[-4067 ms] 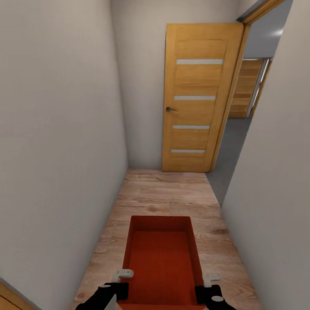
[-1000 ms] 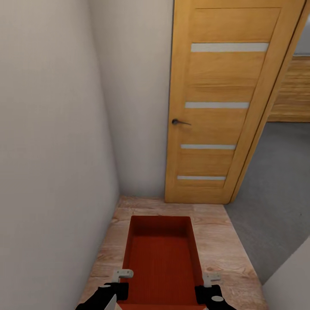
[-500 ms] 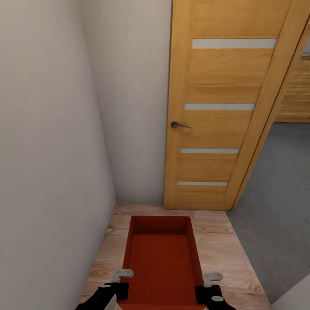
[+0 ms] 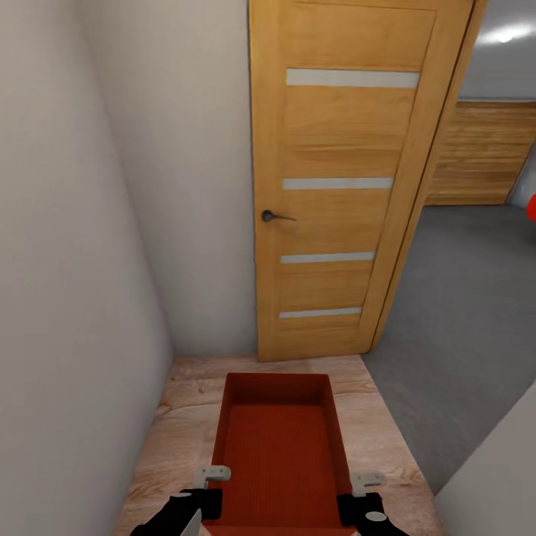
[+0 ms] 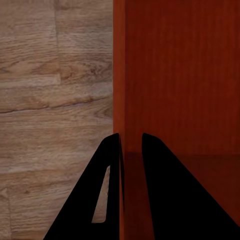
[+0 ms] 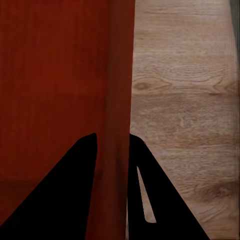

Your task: Move the two storage containers from the living room to the garage. In the garage, place one container on the floor and stack the other container on top of it (either order is fine).

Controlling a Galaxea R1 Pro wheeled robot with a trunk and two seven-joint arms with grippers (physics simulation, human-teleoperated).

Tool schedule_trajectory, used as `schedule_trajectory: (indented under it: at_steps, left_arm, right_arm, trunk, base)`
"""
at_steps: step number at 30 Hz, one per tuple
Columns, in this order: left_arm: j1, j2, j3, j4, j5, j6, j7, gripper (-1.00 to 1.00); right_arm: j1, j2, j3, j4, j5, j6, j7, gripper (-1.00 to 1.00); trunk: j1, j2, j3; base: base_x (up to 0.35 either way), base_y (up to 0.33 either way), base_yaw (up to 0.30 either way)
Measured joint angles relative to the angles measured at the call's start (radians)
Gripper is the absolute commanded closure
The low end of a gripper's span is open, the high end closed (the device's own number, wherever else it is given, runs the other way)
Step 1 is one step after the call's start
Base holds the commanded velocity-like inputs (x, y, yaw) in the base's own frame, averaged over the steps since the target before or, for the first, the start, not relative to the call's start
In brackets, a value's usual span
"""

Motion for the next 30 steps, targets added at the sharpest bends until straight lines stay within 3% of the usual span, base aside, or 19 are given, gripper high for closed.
schedule_trajectory:
  at_steps: [30]
  left_arm:
    - [0.000, -0.001, -0.001, 0.000, 0.002, 0.018, 0.005, 1.00]
  right_arm:
    - [0.000, 0.000, -0.003, -0.001, 0.003, 0.019, 0.002, 1.00]
  trunk:
    - [0.000, 0.000, 0.000]
  base:
    - [0.000, 0.000, -0.283]
